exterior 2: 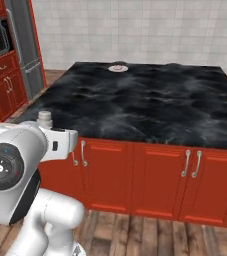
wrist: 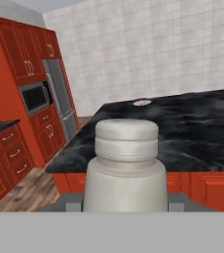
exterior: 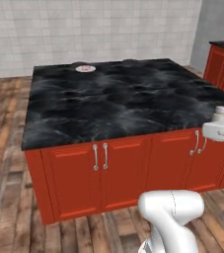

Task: Retrieve the shaker from the cabinet and place it next the steak on a plate on the dining table.

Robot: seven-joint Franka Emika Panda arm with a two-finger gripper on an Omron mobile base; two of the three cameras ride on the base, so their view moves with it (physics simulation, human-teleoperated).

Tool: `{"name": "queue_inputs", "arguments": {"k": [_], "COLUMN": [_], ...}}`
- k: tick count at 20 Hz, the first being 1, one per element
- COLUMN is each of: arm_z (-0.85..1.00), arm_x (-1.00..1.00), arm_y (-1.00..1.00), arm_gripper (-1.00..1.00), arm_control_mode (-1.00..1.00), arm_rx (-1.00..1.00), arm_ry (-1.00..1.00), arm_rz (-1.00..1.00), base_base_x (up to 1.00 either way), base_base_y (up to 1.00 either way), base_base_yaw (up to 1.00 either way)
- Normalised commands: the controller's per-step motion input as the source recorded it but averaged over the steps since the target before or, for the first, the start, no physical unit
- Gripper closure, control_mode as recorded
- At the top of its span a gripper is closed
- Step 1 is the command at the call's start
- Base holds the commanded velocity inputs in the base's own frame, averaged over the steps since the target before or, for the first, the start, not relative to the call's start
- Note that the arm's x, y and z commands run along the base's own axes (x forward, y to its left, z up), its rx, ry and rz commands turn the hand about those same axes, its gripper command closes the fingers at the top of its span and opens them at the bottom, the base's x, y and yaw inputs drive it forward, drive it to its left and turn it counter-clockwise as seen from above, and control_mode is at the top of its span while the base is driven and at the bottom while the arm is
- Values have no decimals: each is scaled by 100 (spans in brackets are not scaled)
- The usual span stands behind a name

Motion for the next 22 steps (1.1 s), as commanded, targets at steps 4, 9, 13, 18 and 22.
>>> {"name": "queue_inputs", "arguments": {"k": [4, 9, 13, 18, 22], "arm_z": [0, 0, 0, 0, 0], "arm_x": [0, 0, 0, 0, 0], "arm_y": [0, 0, 0, 0, 0], "arm_gripper": [100, 100, 100, 100, 100], "arm_control_mode": [100, 100, 100, 100, 100], "arm_rx": [0, 0, 0, 0, 0], "arm_ry": [0, 0, 0, 0, 0], "arm_rz": [0, 0, 0, 0, 0], "base_base_x": [59, 49, 48, 51, 61], "base_base_y": [100, 100, 100, 100, 100], "base_base_yaw": [-26, -22, -22, -26, -37]}}
